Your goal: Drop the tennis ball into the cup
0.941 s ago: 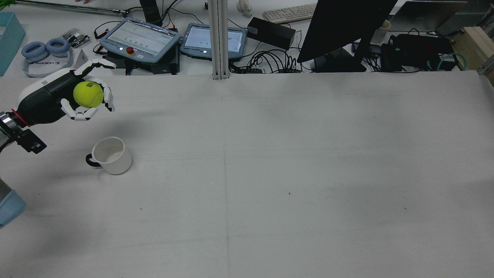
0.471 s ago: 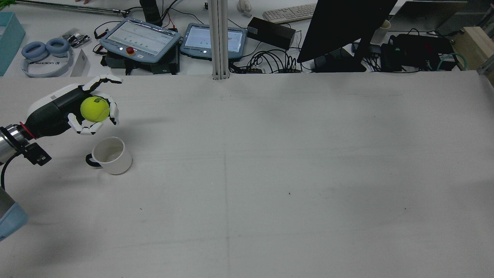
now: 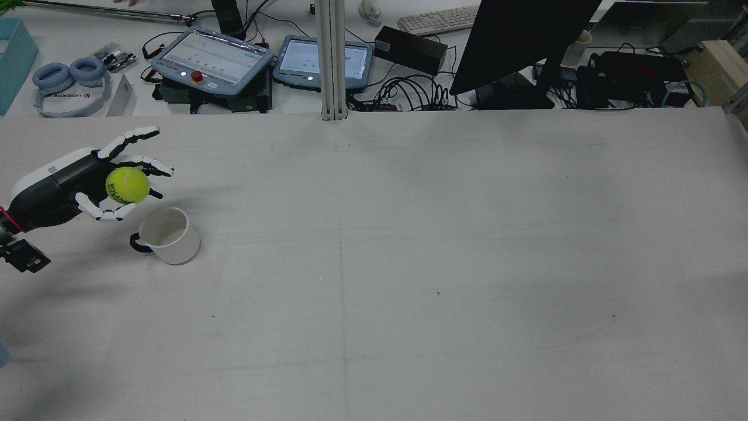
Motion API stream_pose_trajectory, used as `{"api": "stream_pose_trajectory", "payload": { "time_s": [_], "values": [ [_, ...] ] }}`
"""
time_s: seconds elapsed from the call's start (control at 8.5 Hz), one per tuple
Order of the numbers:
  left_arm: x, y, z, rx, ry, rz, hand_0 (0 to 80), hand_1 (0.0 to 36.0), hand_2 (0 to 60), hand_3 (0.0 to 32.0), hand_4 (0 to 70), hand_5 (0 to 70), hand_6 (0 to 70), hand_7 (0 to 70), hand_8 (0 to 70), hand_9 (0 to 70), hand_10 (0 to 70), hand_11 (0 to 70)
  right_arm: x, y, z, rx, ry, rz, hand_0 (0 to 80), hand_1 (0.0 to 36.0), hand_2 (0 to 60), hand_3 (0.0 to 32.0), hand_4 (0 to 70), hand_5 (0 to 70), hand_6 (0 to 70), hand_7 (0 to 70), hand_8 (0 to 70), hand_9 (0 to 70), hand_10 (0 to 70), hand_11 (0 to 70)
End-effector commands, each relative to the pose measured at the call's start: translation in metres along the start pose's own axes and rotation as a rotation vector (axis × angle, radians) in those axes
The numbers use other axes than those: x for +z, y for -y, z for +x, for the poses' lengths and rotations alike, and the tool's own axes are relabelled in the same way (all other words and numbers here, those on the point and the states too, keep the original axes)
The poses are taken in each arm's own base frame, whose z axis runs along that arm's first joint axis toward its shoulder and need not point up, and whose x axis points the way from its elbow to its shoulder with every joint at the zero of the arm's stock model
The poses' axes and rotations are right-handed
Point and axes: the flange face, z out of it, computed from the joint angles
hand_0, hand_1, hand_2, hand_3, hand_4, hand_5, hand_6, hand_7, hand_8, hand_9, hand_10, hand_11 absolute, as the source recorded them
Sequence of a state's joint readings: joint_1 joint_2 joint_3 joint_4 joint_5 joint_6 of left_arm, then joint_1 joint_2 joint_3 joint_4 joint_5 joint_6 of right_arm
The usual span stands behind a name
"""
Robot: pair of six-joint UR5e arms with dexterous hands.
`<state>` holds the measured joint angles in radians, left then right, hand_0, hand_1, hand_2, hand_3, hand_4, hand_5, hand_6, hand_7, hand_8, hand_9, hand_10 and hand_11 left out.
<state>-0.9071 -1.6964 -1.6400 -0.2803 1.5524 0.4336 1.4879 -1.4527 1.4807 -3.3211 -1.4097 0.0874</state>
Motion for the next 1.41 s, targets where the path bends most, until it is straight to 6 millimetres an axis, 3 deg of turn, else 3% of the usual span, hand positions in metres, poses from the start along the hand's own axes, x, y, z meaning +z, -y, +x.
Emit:
{"api": "stream_pose_trajectory", "payload": {
  "time_s": [0.0, 0.12, 0.24, 0.35, 0.47, 0.71, 0.82, 0.94, 1.06, 1.18, 1.29],
  "values": [
    [0.004, -0.003, 0.0, -0.008, -0.001, -0.007, 72.0, 35.8, 45.2, 32.0, 0.0, 21.5, 35.4, 22.0, 26.2, 12.4, 16.4, 26.7, 0.0, 0.0, 0.0, 0.0, 0.0, 0.0, 0.0, 0.0, 0.0, 0.0, 0.0, 0.0, 0.0, 0.0, 0.0, 0.0, 0.0, 0.0],
    [0.003, -0.002, 0.001, -0.007, -0.002, -0.005, 68.5, 35.8, 44.2, 32.0, 0.0, 20.1, 31.2, 22.8, 25.1, 12.2, 16.3, 26.4, 0.0, 0.0, 0.0, 0.0, 0.0, 0.0, 0.0, 0.0, 0.0, 0.0, 0.0, 0.0, 0.0, 0.0, 0.0, 0.0, 0.0, 0.0],
    [0.002, -0.002, 0.0, -0.01, 0.0, -0.004, 68.8, 35.7, 46.4, 32.0, 0.0, 22.7, 43.0, 20.1, 27.3, 11.5, 16.2, 26.4, 0.0, 0.0, 0.0, 0.0, 0.0, 0.0, 0.0, 0.0, 0.0, 0.0, 0.0, 0.0, 0.0, 0.0, 0.0, 0.0, 0.0, 0.0],
    [0.004, -0.004, 0.002, -0.027, -0.003, -0.009, 69.0, 36.0, 45.5, 32.0, 0.0, 21.3, 35.5, 21.3, 25.9, 11.9, 16.4, 26.7, 0.0, 0.0, 0.0, 0.0, 0.0, 0.0, 0.0, 0.0, 0.0, 0.0, 0.0, 0.0, 0.0, 0.0, 0.0, 0.0, 0.0, 0.0],
    [-0.011, 0.015, 0.023, -0.094, -0.019, 0.075, 69.0, 36.0, 45.7, 32.0, 0.0, 21.3, 35.5, 21.4, 25.8, 11.9, 16.5, 26.8, 0.0, 0.0, 0.0, 0.0, 0.0, 0.0, 0.0, 0.0, 0.0, 0.0, 0.0, 0.0, 0.0, 0.0, 0.0, 0.0, 0.0, 0.0],
    [-0.041, 0.071, 0.147, -0.021, -0.198, 0.237, 69.6, 36.0, 47.6, 32.0, 0.5, 22.0, 39.6, 21.6, 26.7, 11.9, 16.9, 27.3, 0.0, 0.0, 0.0, 0.0, 0.0, 0.0, 0.0, 0.0, 0.0, 0.0, 0.0, 0.0, 0.0, 0.0, 0.0, 0.0, 0.0, 0.0],
    [-0.068, 0.097, 0.182, -0.001, -0.253, 0.3, 73.6, 35.9, 49.3, 32.0, 3.0, 22.3, 39.7, 22.5, 26.8, 12.2, 17.7, 28.6, 0.0, 0.0, 0.0, 0.0, 0.0, 0.0, 0.0, 0.0, 0.0, 0.0, 0.0, 0.0, 0.0, 0.0, 0.0, 0.0, 0.0, 0.0],
    [-0.081, 0.112, 0.184, -0.007, -0.26, 0.332, 79.7, 36.0, 48.8, 32.0, 4.7, 19.8, 24.4, 26.4, 24.0, 13.2, 17.8, 28.9, 0.0, 0.0, 0.0, 0.0, 0.0, 0.0, 0.0, 0.0, 0.0, 0.0, 0.0, 0.0, 0.0, 0.0, 0.0, 0.0, 0.0, 0.0],
    [-0.082, 0.118, 0.197, -0.006, -0.28, 0.343, 80.0, 36.0, 52.2, 32.0, 5.0, 24.6, 47.7, 22.5, 28.9, 12.8, 18.2, 29.5, 0.0, 0.0, 0.0, 0.0, 0.0, 0.0, 0.0, 0.0, 0.0, 0.0, 0.0, 0.0, 0.0, 0.0, 0.0, 0.0, 0.0, 0.0],
    [-0.075, 0.118, 0.21, 0.002, -0.297, 0.337, 80.0, 36.0, 48.2, 32.0, 3.2, 21.1, 28.9, 26.1, 25.4, 13.9, 18.6, 30.1, 0.0, 0.0, 0.0, 0.0, 0.0, 0.0, 0.0, 0.0, 0.0, 0.0, 0.0, 0.0, 0.0, 0.0, 0.0, 0.0, 0.0, 0.0],
    [-0.071, 0.118, 0.214, 0.004, -0.302, 0.334, 80.0, 36.0, 48.0, 32.0, 2.1, 22.8, 36.8, 24.5, 26.8, 13.7, 19.1, 31.0, 0.0, 0.0, 0.0, 0.0, 0.0, 0.0, 0.0, 0.0, 0.0, 0.0, 0.0, 0.0, 0.0, 0.0, 0.0, 0.0, 0.0, 0.0]
  ]
}}
